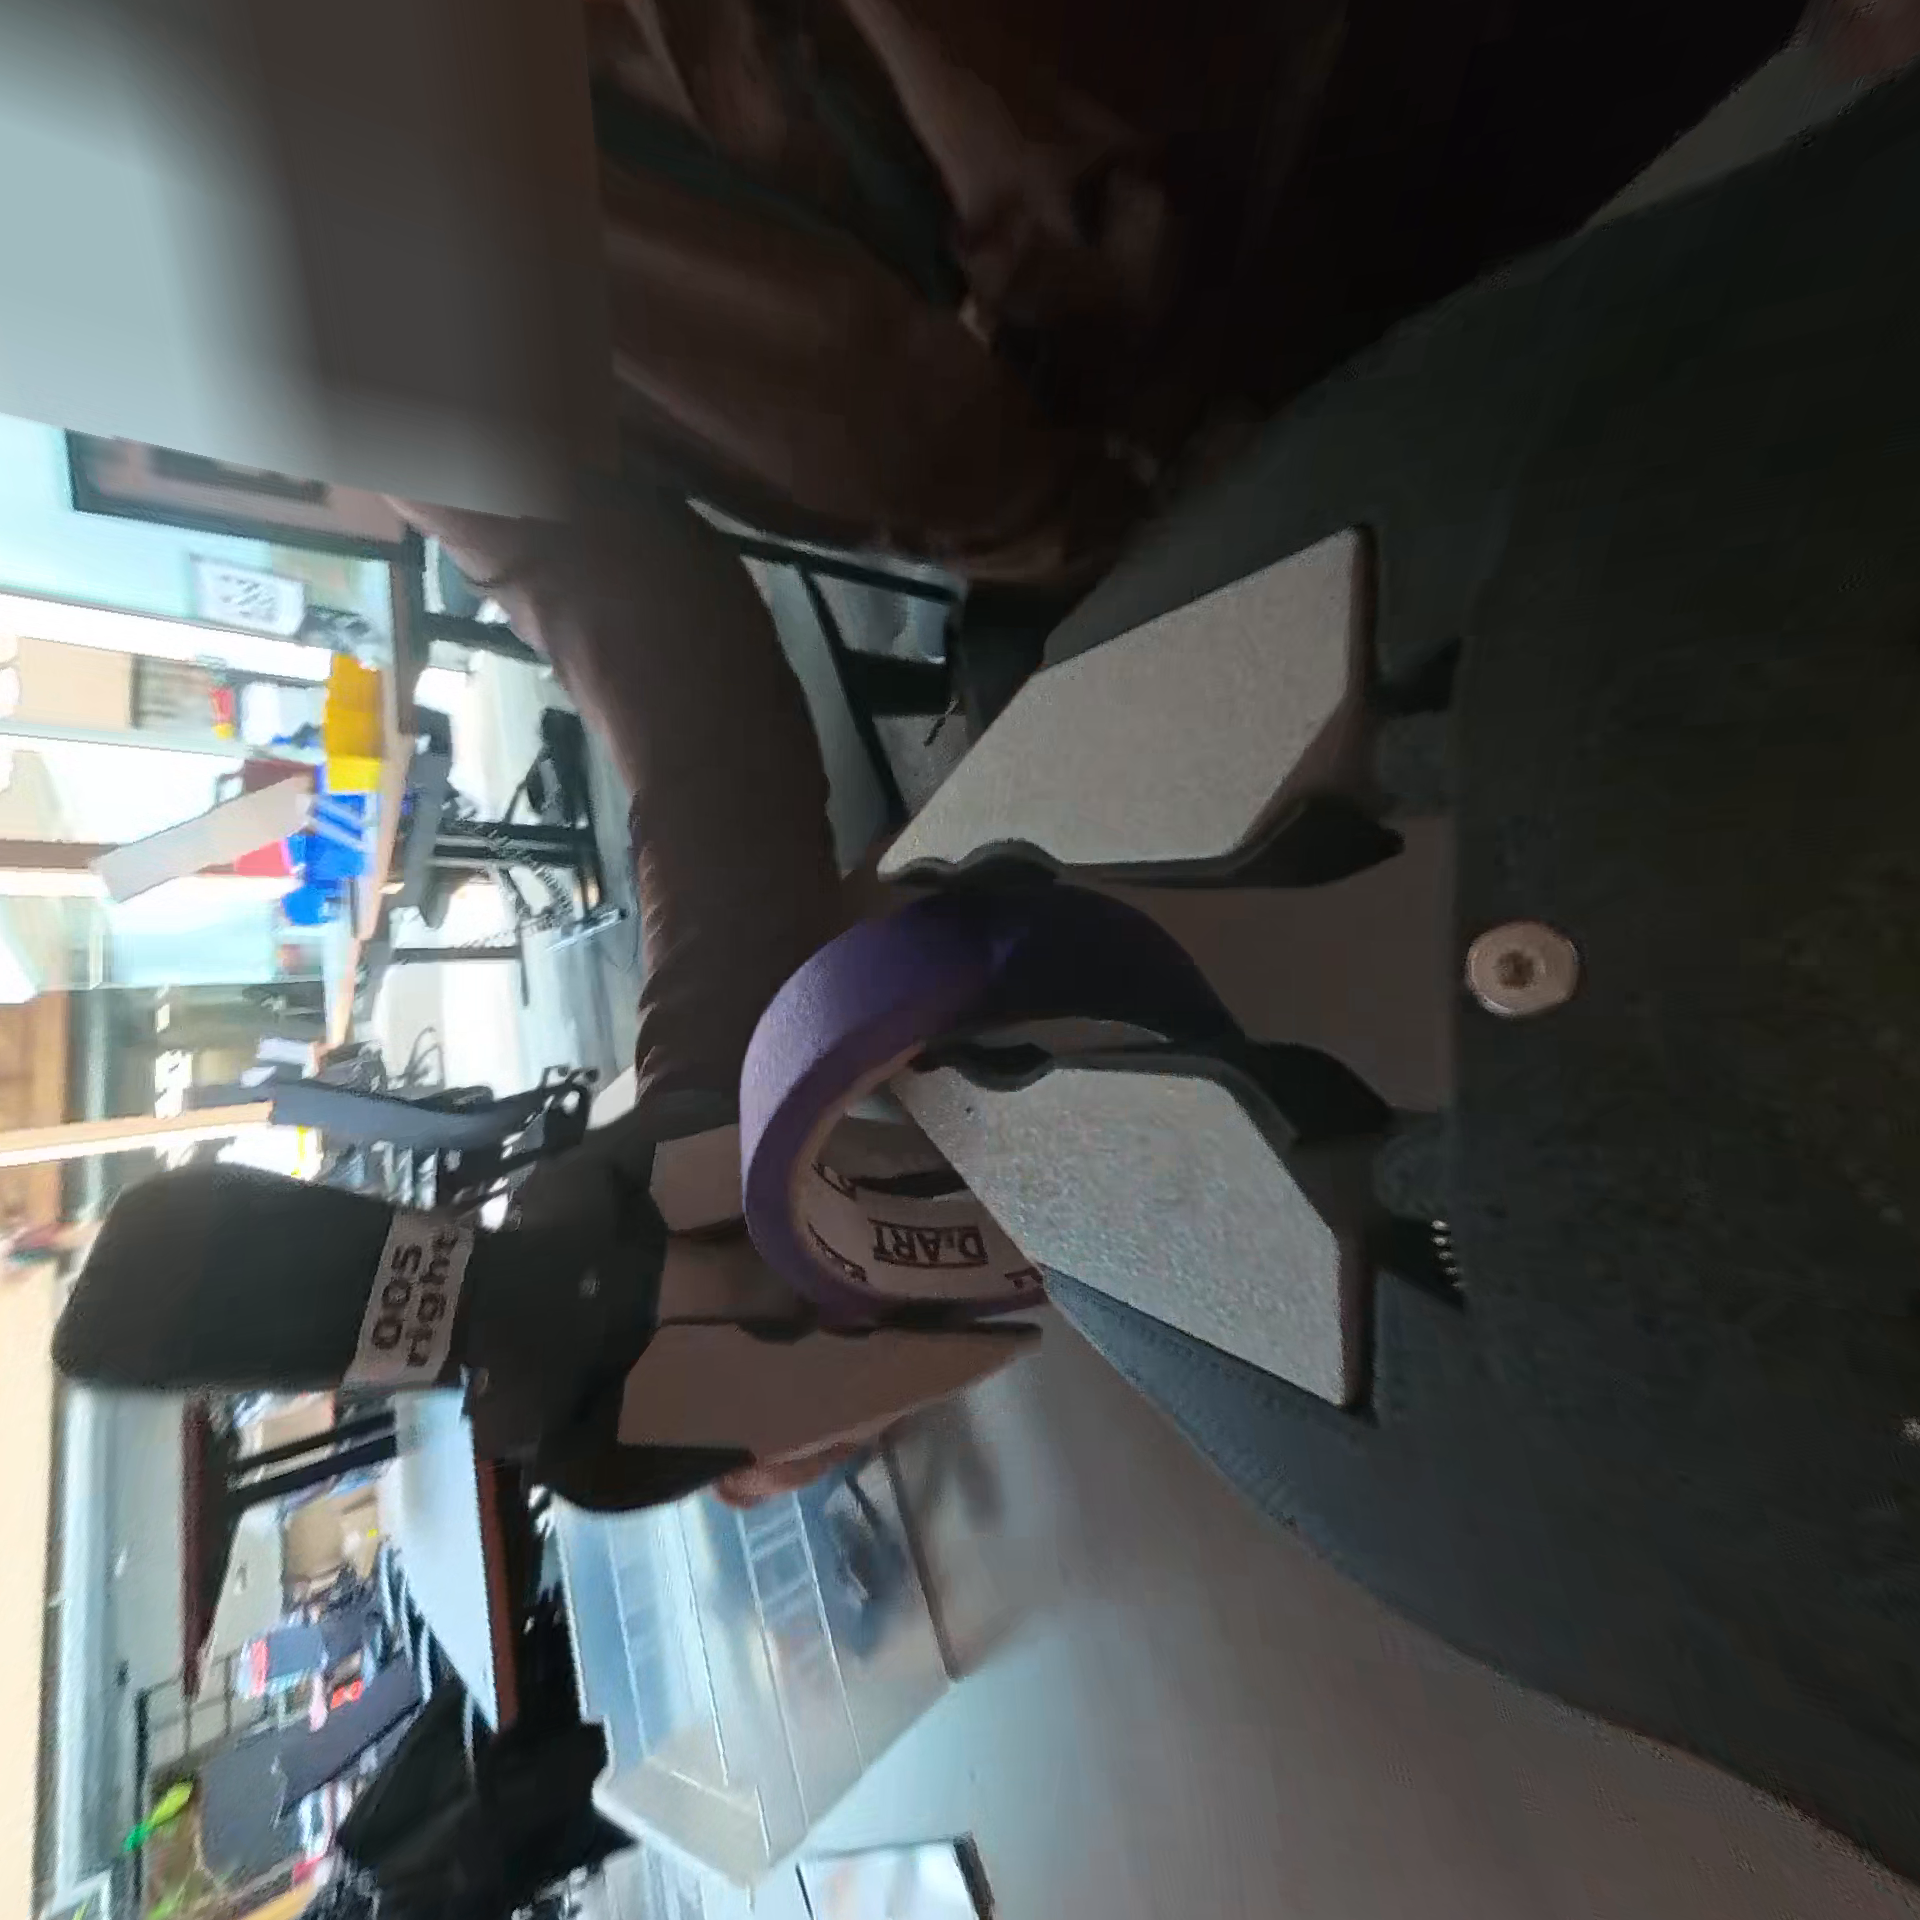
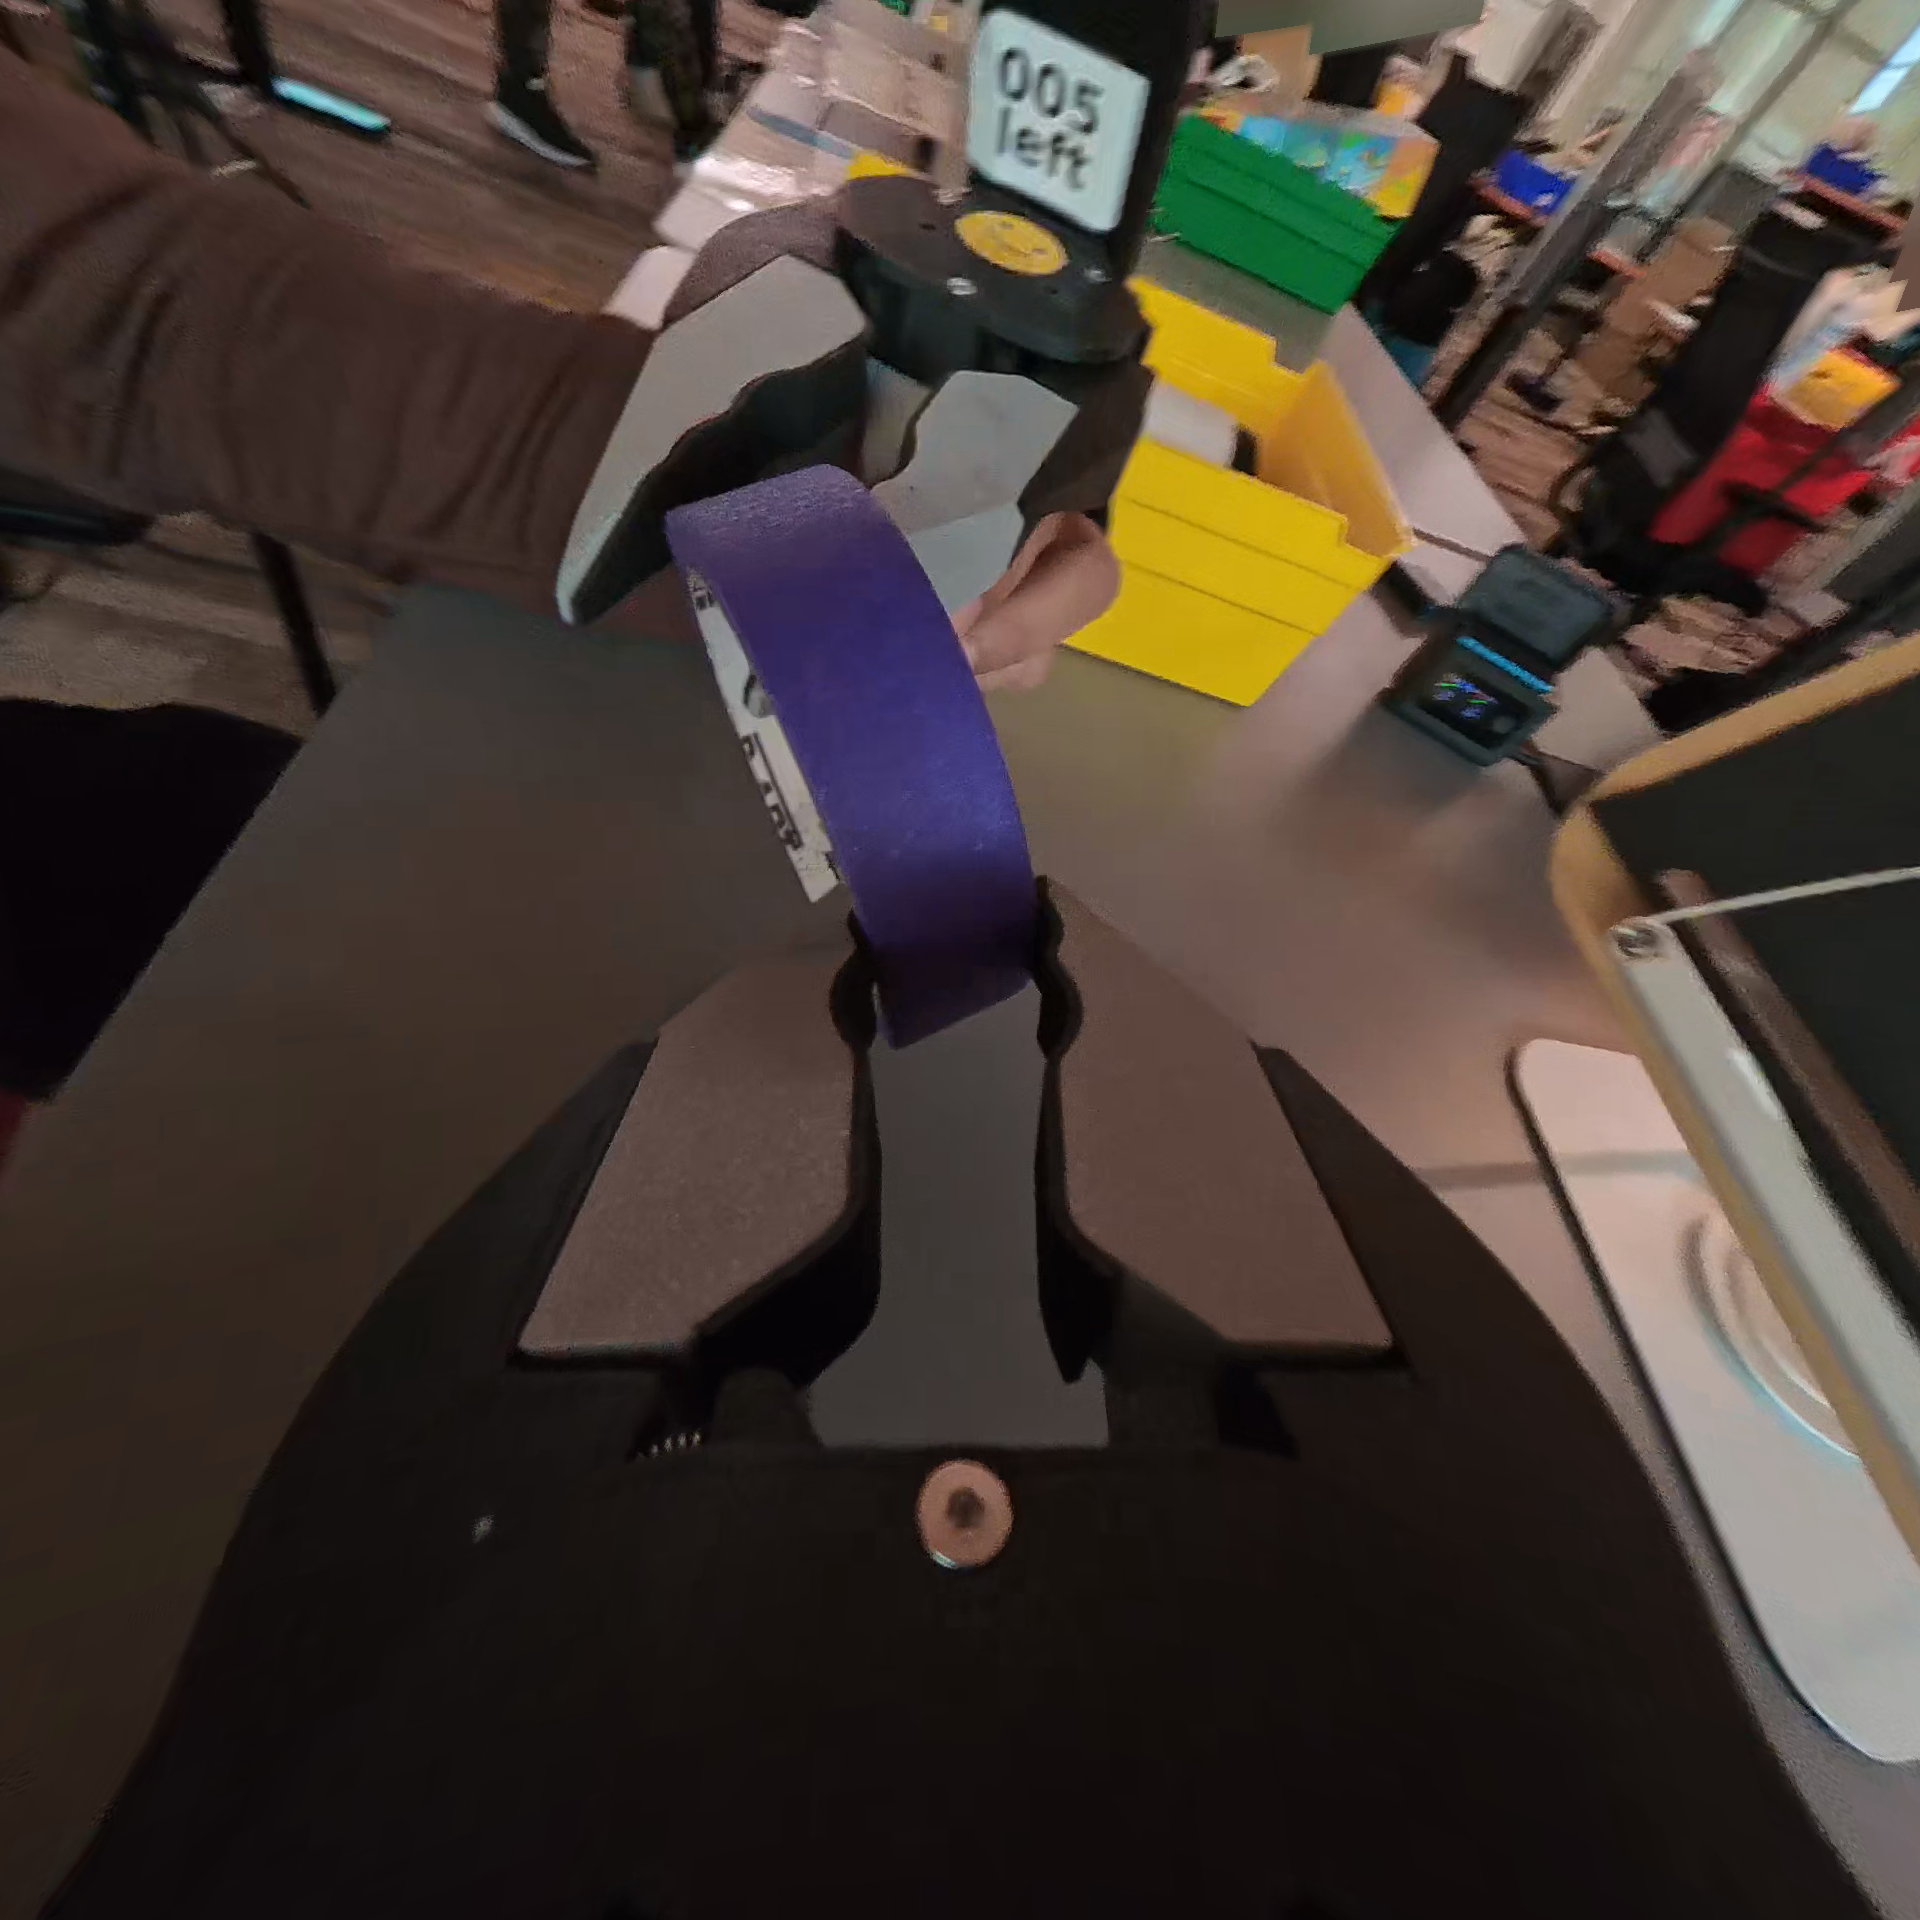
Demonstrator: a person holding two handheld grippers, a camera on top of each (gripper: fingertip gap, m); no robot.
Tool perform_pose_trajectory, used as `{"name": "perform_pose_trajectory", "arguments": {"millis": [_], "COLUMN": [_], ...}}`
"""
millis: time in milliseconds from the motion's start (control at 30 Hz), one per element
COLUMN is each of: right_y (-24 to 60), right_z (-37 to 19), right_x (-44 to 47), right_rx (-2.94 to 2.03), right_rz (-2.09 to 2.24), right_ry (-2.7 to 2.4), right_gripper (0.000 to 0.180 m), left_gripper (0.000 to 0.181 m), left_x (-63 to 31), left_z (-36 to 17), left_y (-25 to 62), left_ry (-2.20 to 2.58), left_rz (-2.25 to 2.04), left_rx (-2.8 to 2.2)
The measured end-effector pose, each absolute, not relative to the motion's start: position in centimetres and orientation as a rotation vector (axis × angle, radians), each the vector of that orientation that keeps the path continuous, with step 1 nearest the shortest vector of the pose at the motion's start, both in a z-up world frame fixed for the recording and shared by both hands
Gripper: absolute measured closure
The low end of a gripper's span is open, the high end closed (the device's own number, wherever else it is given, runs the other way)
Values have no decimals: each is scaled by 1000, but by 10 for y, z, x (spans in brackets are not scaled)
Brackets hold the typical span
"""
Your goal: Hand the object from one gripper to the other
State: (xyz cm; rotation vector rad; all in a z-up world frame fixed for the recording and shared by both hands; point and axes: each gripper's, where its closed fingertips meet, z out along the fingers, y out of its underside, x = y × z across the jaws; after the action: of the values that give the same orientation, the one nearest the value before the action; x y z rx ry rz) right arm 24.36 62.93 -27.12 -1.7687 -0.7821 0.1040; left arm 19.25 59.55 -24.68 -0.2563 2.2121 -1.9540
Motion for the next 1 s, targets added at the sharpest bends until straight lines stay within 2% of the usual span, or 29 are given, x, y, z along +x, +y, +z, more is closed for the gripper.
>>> {"name": "perform_pose_trajectory", "arguments": {"millis": [167, 233, 333, 433, 467, 533, 567, 667, 733, 800, 933, 967, 1000], "right_y": [646, 647, 646, 647, 649, 653, 655, 664, 670, 672, 670, 667, 666], "right_z": [-247, -246, -245, -243, -240, -232, -227, -218, -223, -222, -210, -204, -201], "right_x": [314, 347, 377, 387, 386, 377, 371, 351, 343, 335, 322, 325, 328], "right_rx": [-1773, -1798, -1786, -1720, -1688, -1597, -1544, -1416, -1424, -1371, -1258, -1241, -1244], "right_rz": [-234, -514, -946, -1314, -1390, -1507, -1571, -1695, -1682, -1707, -1764, -1795, -1806], "right_ry": [-466, -380, -368, -484, -514, -569, -595, -669, -691, -724, -717, -681, -660], "right_gripper": [156, 157, 157, 157, 157, 157, 158, 158, 158, 158, 159, 159, 159], "left_gripper": [146, 153, 171, 170, 165, 129, 124, 124, 138, 139, 158, 157, 143], "left_x": [261, 277, 280, 275, 278, 287, 290, 286, 283, 285, 282, 282, 284], "left_z": [-239, -243, -261, -248, -247, -251, -251, -237, -229, -231, -227, -228, -232], "left_y": [664, 688, 686, 669, 667, 668, 669, 666, 667, 668, 674, 674, 673], "left_ry": [1861, 1745, 1761, 1704, 1660, 1565, 1515, 1402, 1341, 1297, 1209, 1206, 1215], "left_rz": [-1761, -1778, -2036, -2378, -2420, -2455, -2492, -2726, -2830, -2863, -2992, -2988, -2966], "left_rx": [-793, -1036, -1382, -1393, -1422, -1536, -1568, -1530, -1492, -1519, -1476, -1494, -1540]}}
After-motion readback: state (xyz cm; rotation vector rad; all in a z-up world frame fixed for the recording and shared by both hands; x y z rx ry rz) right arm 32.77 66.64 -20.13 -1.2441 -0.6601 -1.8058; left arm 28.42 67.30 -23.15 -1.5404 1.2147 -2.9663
